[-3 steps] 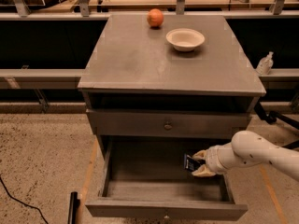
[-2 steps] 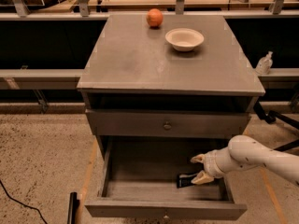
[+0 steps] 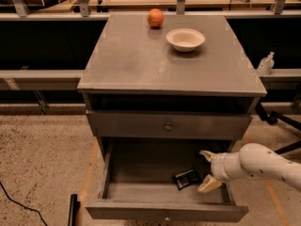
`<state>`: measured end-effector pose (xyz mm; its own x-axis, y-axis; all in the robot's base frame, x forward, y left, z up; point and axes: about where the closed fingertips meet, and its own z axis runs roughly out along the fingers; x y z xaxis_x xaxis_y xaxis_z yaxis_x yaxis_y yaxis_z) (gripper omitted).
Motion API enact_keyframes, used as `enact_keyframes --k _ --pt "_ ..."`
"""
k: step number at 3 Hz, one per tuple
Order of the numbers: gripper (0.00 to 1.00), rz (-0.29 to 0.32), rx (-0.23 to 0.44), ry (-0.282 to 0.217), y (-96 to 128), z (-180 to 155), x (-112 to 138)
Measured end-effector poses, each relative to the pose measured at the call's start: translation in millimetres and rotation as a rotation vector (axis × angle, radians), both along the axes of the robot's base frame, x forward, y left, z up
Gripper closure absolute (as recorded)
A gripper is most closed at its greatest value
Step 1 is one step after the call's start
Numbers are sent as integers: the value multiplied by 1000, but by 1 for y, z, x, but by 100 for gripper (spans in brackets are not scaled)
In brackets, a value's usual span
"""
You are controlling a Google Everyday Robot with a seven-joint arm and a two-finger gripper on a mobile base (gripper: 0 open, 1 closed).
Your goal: Place rxbar blueberry into middle drawer
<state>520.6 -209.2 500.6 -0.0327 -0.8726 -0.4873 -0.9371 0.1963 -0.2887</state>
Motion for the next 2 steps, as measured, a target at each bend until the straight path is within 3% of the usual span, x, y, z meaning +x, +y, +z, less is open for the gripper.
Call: enact_keyframes --k 1,2 --pt "46 -58 -26 -112 0 67 -14" --pt "45 -53 -73 -182 -4 112 -11"
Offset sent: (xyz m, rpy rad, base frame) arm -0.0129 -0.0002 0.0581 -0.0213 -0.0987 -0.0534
